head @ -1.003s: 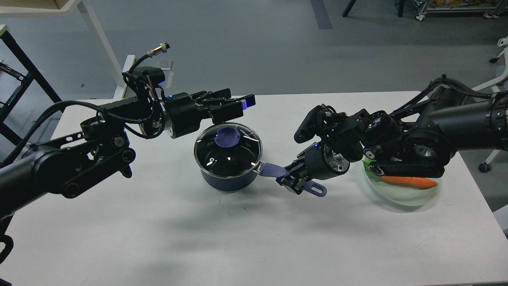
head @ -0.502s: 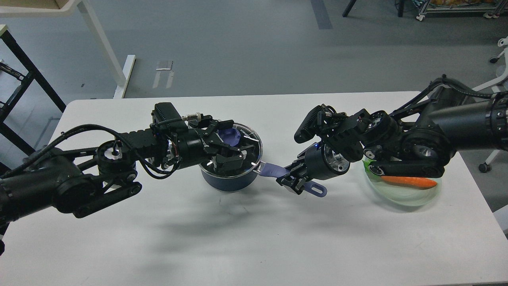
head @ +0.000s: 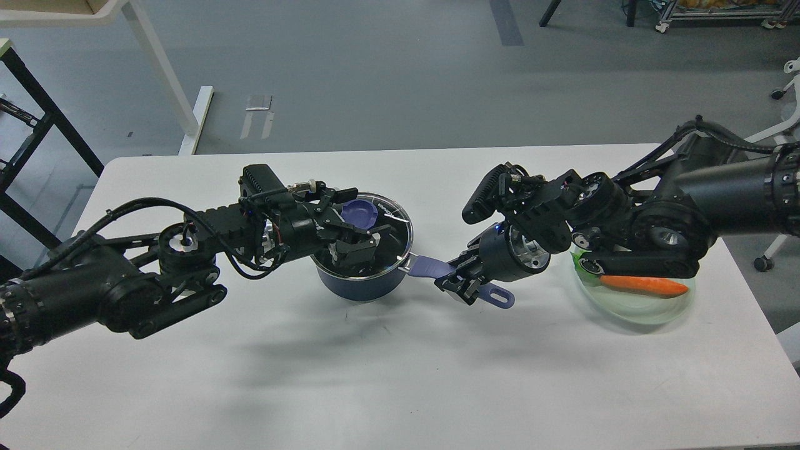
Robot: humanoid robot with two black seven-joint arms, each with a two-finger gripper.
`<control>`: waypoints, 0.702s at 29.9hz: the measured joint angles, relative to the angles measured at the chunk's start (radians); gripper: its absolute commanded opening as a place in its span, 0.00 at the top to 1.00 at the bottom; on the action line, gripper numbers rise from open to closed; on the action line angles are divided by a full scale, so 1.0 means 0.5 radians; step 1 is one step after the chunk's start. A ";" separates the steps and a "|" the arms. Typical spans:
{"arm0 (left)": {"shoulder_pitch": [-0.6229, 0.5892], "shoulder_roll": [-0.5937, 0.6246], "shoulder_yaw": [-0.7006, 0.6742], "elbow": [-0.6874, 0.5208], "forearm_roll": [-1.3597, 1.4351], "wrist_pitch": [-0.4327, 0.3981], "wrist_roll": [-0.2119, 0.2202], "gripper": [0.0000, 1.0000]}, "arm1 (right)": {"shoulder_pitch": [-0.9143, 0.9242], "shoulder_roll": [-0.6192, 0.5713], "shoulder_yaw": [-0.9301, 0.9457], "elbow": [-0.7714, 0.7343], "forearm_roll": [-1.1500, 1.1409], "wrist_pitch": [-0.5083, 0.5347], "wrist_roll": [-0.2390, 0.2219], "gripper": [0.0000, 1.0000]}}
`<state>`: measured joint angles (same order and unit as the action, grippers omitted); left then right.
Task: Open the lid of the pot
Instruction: 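Extend the left gripper over the pot and grasp the blue lid knob, then lift the glass lid off the pot with the left gripper, move it aside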
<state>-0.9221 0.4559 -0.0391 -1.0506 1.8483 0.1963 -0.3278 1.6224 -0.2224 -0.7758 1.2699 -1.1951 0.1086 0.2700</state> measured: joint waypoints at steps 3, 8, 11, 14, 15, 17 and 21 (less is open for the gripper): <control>0.004 0.006 0.001 0.000 0.002 0.000 -0.024 0.38 | 0.000 0.000 -0.001 0.000 0.000 0.001 0.000 0.79; 0.011 0.013 0.000 0.000 0.007 0.002 -0.032 0.56 | 0.000 0.000 -0.002 0.000 0.000 0.005 0.001 0.79; 0.002 0.020 0.001 -0.005 0.006 -0.006 -0.035 0.57 | 0.005 0.003 -0.001 0.000 0.000 0.005 0.001 0.79; -0.018 0.065 -0.002 -0.031 -0.013 -0.010 -0.056 0.57 | 0.012 0.002 0.000 0.001 0.000 0.005 0.000 0.79; -0.034 0.102 -0.003 -0.052 -0.030 -0.011 -0.070 0.57 | 0.013 0.001 0.001 0.001 0.000 0.004 -0.003 0.79; -0.073 0.186 -0.010 -0.105 -0.080 -0.014 -0.094 0.56 | 0.013 -0.004 -0.002 0.001 0.000 0.004 -0.003 0.79; -0.152 0.410 -0.011 -0.192 -0.224 -0.024 -0.117 0.56 | 0.013 -0.009 -0.008 0.005 0.000 0.003 -0.003 0.79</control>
<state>-0.9982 0.6607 -0.0445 -1.1466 1.7365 0.1843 -0.3861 1.6287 -0.2271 -0.7800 1.2723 -1.1949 0.1101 0.2687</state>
